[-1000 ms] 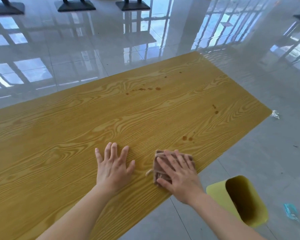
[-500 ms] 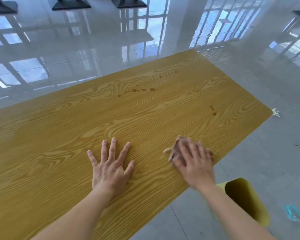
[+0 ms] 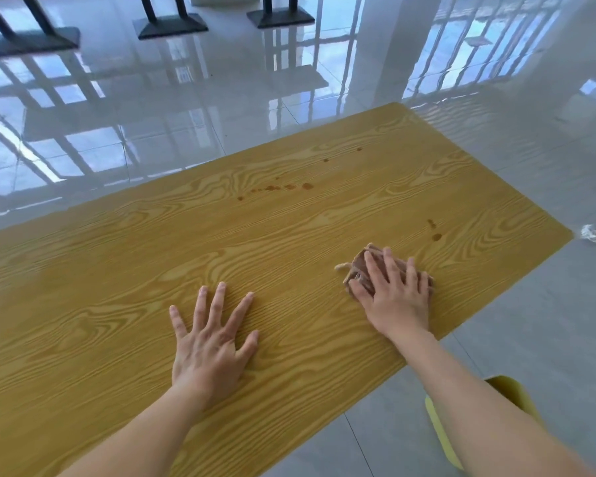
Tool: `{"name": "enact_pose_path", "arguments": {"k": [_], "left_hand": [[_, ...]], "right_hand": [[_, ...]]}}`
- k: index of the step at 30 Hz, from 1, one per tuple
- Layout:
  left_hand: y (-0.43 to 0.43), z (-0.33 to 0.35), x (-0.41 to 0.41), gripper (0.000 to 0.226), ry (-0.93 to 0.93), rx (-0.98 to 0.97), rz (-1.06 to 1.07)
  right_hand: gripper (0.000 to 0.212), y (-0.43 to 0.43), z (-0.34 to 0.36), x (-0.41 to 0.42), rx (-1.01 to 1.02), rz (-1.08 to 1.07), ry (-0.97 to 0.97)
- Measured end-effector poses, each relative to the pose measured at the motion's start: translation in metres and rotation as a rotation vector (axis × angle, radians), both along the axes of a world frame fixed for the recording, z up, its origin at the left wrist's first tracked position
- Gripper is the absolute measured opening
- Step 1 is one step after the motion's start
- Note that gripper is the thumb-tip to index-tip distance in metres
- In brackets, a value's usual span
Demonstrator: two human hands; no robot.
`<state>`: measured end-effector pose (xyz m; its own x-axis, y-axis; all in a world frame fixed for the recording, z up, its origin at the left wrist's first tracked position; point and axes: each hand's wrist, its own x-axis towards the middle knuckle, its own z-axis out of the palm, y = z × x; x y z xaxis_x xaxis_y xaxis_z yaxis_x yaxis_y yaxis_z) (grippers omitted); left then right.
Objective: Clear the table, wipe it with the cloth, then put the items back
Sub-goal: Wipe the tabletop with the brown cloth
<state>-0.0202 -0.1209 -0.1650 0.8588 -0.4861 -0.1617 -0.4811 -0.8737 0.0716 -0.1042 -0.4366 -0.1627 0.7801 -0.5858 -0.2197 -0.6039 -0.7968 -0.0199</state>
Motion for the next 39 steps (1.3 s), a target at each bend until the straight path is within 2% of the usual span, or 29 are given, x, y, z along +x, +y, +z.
{"name": "enact_pose_path", "arguments": {"k": [2,3,7,9,12,14,15,16,19,21,23,25,27,29,30,33,35,37,39], "left_hand": [[-0.001,-0.001,0.000,0.064,0.006,0.000,0.006],[-0.001,-0.001,0.000,0.064,0.012,0.004,0.007],[0.002,-0.004,-0.001,0.065,0.011,0.013,0.000],[0.001,-0.006,0.002,0.066,0.031,0.006,0.015],[-0.024,-0.002,0.020,0.065,0.052,-0.043,-0.015],[-0.059,0.002,0.040,0.064,0.049,-0.062,-0.099],[-0.079,0.004,0.050,0.065,0.058,-0.066,-0.135],[-0.099,0.004,0.059,0.065,0.070,-0.072,-0.158],[-0.146,0.003,0.073,0.065,0.075,-0.072,-0.181],[-0.159,0.001,0.075,0.066,0.050,-0.039,-0.181],[-0.160,-0.001,0.074,0.065,0.038,-0.027,-0.181],[-0.160,0.000,0.072,0.065,0.038,-0.039,-0.168],[-0.164,0.002,0.073,0.065,0.046,-0.042,-0.152],[-0.165,0.003,0.074,0.064,0.051,-0.028,-0.151],[-0.163,0.003,0.074,0.064,0.049,-0.018,-0.147],[-0.160,0.003,0.073,0.064,0.046,0.008,-0.127],[-0.169,0.005,0.074,0.066,0.077,-0.002,-0.088],[-0.187,0.007,0.075,0.067,0.117,-0.037,-0.004],[-0.204,0.006,0.072,0.068,0.104,-0.032,0.061]], "right_hand": [[0.078,0.014,0.002,0.024,0.057,-0.148,-0.022],[0.077,0.030,0.003,0.029,0.074,-0.114,-0.016],[0.068,0.075,0.003,-0.018,0.091,0.409,-0.062],[0.067,0.047,0.002,-0.038,0.059,0.458,-0.051],[0.070,-0.012,0.001,-0.022,-0.028,0.088,-0.008],[0.074,-0.022,0.001,0.007,0.026,-0.213,-0.026],[0.075,-0.016,0.003,0.020,0.051,-0.277,-0.037],[0.075,-0.005,0.003,0.027,0.066,-0.269,-0.036],[0.069,0.022,0.000,0.002,0.033,0.076,-0.057],[0.067,-0.001,0.002,-0.023,0.027,0.194,-0.046],[0.069,-0.047,0.001,-0.031,-0.027,0.089,-0.008],[0.076,-0.089,0.000,-0.022,-0.064,-0.159,0.040],[0.084,-0.117,-0.001,0.006,-0.009,-0.376,-0.001],[0.088,-0.119,0.005,0.033,0.072,-0.458,-0.030],[0.085,-0.110,0.006,0.038,0.089,-0.401,-0.003],[0.071,-0.060,0.002,0.004,0.046,0.058,-0.052],[0.068,-0.060,0.005,-0.027,0.071,0.294,-0.053],[0.069,-0.103,0.005,-0.032,0.039,0.308,-0.021],[0.073,-0.150,0.004,-0.017,-0.025,0.097,0.010]]}}
